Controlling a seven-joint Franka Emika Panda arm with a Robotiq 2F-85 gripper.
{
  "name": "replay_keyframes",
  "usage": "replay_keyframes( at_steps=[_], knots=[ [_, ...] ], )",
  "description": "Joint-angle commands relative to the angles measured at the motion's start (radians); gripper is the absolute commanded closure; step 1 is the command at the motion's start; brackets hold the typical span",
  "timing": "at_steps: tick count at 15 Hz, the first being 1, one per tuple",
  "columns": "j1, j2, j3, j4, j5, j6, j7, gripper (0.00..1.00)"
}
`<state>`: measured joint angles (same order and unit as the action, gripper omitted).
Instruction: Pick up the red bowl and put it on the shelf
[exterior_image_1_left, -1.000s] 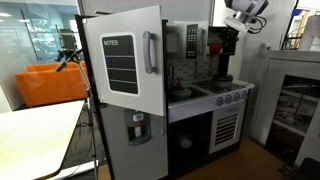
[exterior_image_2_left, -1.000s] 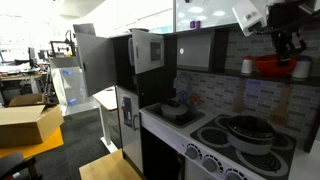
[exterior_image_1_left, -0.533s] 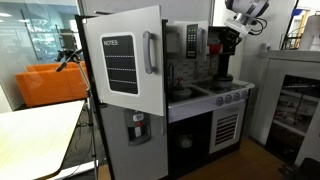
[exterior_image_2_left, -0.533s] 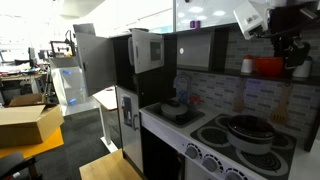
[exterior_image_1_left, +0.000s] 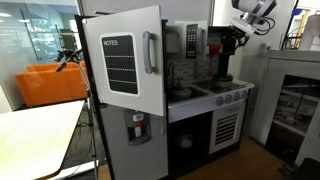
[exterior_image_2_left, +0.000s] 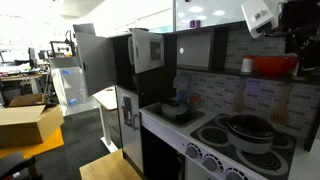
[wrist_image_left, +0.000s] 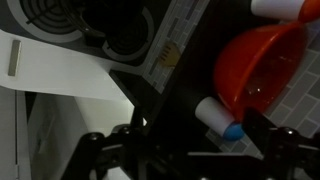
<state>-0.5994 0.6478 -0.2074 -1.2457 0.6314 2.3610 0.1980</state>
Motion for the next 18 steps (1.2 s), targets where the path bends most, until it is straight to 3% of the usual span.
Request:
replay_keyframes(
  at_steps=[1, 6, 9, 12, 13, 14, 18],
  knots=[
    [-0.038, -0.099, 0.072, -0.15, 0.182, 0.157, -0.125, 0.0],
    [-0.139, -0.174, 0.218, -0.279, 0.578, 0.207, -0.519, 0.0],
    [-0.155, -0.261, 0.212, -0.394, 0.676, 0.142, -0.615, 0.0],
    [-0.152, -0.382, 0.181, -0.542, 0.646, 0.122, -0.602, 0.0],
    [-0.092, -0.425, 0.1, -0.593, 0.635, 0.101, -0.583, 0.0],
    [-0.077, -0.471, 0.076, -0.649, 0.601, 0.098, -0.569, 0.0],
    [0.017, -0.626, -0.023, -0.815, 0.333, 0.068, -0.469, 0.0]
  ],
)
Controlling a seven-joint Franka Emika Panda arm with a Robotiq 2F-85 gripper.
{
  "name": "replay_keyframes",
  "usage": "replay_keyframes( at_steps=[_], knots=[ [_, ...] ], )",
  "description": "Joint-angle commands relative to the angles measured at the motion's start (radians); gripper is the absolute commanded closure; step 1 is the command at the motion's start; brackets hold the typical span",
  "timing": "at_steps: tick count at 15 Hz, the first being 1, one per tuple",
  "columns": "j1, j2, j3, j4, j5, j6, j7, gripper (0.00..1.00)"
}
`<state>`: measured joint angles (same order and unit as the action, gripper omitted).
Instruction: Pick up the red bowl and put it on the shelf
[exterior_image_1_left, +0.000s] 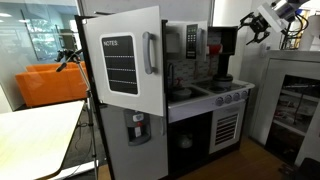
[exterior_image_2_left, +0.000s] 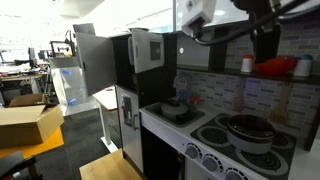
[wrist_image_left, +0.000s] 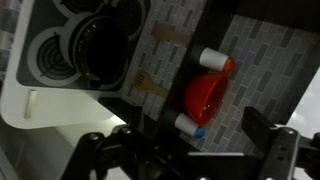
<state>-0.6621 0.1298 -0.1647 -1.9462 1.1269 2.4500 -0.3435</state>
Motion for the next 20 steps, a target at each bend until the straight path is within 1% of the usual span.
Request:
replay_keyframes(
  at_steps=[1, 2, 3, 5, 9, 13, 16, 20],
  knots=[
    [0.048, -0.141, -0.022, -0.143, -0.268, -0.033, 0.118, 0.0],
    [0.124, -0.172, -0.081, -0.161, -0.356, -0.058, 0.151, 0.0],
    [0.14, -0.201, -0.078, -0.179, -0.443, -0.076, 0.184, 0.0],
    [0.198, -0.244, -0.09, -0.186, -0.587, -0.138, 0.226, 0.0],
    [0.281, -0.301, -0.102, -0.179, -0.785, -0.27, 0.202, 0.0],
    [0.324, -0.327, -0.127, -0.172, -0.9, -0.396, 0.085, 0.0],
    [0.333, -0.334, -0.153, -0.179, -0.975, -0.464, -0.042, 0.0],
    [0.334, -0.34, -0.179, -0.195, -1.099, -0.52, -0.205, 0.0]
  ],
)
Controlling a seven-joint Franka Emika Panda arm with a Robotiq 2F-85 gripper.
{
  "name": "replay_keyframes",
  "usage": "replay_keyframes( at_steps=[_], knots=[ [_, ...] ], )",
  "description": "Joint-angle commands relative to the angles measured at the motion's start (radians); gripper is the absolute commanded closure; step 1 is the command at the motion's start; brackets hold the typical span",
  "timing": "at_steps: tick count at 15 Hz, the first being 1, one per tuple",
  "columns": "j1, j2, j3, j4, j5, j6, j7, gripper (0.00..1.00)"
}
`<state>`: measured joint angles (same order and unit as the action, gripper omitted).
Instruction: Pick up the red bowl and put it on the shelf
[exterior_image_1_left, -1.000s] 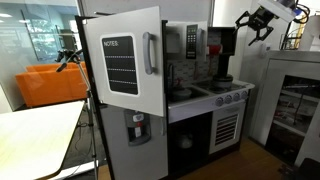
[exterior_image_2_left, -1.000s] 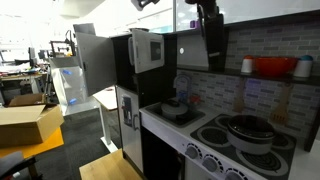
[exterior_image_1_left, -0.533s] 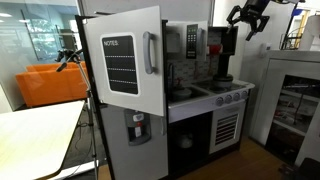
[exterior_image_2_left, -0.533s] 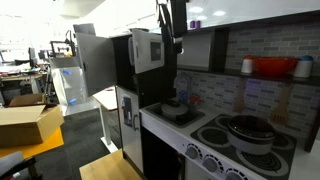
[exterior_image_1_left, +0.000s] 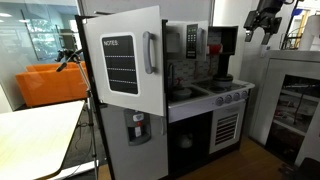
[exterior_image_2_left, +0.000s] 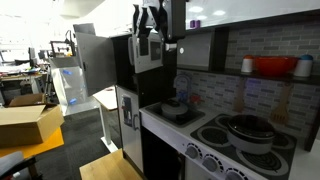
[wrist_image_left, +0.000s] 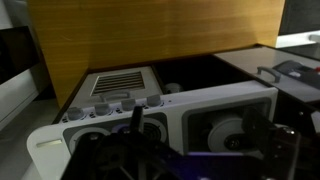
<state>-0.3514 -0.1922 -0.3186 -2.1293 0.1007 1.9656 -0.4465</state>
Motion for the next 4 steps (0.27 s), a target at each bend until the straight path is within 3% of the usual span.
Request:
replay_keyframes(
  at_steps=[1, 4],
  knots=[
    [0.023, 0.0, -0.028, 0.001, -0.032, -0.016, -0.036, 0.0],
    [0.026, 0.0, -0.033, 0.0, -0.037, -0.017, -0.041, 0.0]
  ],
)
